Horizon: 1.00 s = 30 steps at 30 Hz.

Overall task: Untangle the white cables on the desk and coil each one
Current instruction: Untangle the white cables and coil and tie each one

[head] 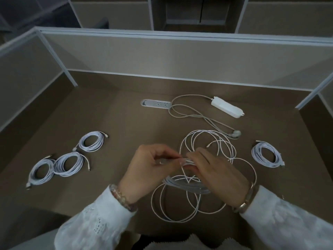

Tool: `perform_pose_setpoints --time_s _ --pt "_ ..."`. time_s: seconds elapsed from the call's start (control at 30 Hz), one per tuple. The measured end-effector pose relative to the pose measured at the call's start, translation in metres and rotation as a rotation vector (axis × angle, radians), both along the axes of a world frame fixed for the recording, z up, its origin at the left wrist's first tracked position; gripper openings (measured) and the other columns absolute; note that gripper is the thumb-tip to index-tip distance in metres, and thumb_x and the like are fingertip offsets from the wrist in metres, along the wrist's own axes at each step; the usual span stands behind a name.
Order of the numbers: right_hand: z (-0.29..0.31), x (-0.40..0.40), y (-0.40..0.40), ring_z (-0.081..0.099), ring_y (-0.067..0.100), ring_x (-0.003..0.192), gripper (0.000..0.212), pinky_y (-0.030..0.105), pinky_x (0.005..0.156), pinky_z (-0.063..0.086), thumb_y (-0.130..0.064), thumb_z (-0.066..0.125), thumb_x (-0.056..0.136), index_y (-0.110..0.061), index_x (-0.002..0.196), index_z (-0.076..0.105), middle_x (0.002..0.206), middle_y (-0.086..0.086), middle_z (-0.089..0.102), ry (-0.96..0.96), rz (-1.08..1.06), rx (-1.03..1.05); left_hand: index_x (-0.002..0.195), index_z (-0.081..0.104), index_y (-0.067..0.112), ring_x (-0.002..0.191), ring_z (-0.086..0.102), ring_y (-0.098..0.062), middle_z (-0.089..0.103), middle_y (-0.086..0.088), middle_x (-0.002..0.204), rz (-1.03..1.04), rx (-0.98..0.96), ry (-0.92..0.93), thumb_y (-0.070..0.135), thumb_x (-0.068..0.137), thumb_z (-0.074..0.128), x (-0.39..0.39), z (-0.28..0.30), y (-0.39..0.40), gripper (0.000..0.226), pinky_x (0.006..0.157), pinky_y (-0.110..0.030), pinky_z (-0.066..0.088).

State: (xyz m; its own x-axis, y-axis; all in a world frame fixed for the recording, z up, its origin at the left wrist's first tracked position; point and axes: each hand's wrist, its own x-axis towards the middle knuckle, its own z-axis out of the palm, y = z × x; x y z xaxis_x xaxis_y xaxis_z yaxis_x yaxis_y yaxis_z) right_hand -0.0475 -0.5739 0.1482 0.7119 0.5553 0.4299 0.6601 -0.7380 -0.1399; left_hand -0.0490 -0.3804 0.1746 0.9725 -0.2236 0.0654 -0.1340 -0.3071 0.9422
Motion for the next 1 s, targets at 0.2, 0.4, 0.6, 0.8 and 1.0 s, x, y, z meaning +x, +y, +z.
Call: perform_pose_setpoints --time_s 0.2,0.4,0.6,0.8,1.0 --pt "-0.006 0.023 0.049 0.059 0.005 0.064 0.040 0.017 0.063 0.045 -0.047 0.037 0.095 -0.015 0.098 0.061 0.076 -0.010 0.062 0.392 -0.043 0.328 0.098 0.069 0.007 0.077 0.067 -0.009 0.074 -0.006 0.086 -0.023 -0.080 0.113 0.017 0.077 0.079 0.016 -0.018 0.045 0.025 0.071 -0.022 0.052" --pt "-0.011 0.055 0.100 0.061 0.023 0.044 0.028 0.031 0.052 0.051 -0.029 0.052 0.095 -0.004 0.083 0.058 0.050 0.014 0.057 0.933 -0.143 0.753 0.079 0.068 -0.009 0.066 0.067 -0.019 0.070 -0.017 0.072 -0.028 -0.035 0.329 0.008 0.090 0.065 0.029 -0.045 0.105 0.021 0.066 -0.029 0.054" --pt "-0.067 0.071 0.157 0.064 0.024 0.067 0.022 0.033 0.057 0.052 -0.026 0.071 0.082 -0.010 0.095 0.064 0.081 0.012 0.067 1.456 -0.403 0.994 0.067 0.061 0.002 0.050 0.061 -0.021 0.060 -0.014 0.058 0.422 -0.259 0.588 0.017 0.093 0.062 0.040 -0.098 0.156 0.030 0.048 -0.028 0.051" --pt "-0.140 0.072 0.226 0.056 0.016 0.046 0.011 0.024 0.040 0.045 -0.008 0.069 0.083 -0.007 0.087 0.059 0.071 0.011 0.063 1.546 -0.509 0.796 0.068 0.062 0.005 0.055 0.059 -0.025 0.059 -0.013 0.059 0.627 -0.252 0.783 0.023 0.091 0.066 0.046 -0.167 0.210 0.030 0.056 -0.036 0.054" --pt "-0.193 0.081 0.281 0.060 0.022 0.064 0.026 0.031 0.051 0.055 0.006 0.069 0.077 -0.016 0.073 0.056 0.073 0.005 0.060 1.488 -0.628 0.684 0.105 0.062 0.009 0.078 0.064 -0.032 0.065 -0.015 0.084 0.649 -0.204 0.952 0.014 0.091 0.060 0.044 -0.212 0.258 0.015 0.080 -0.053 0.054"
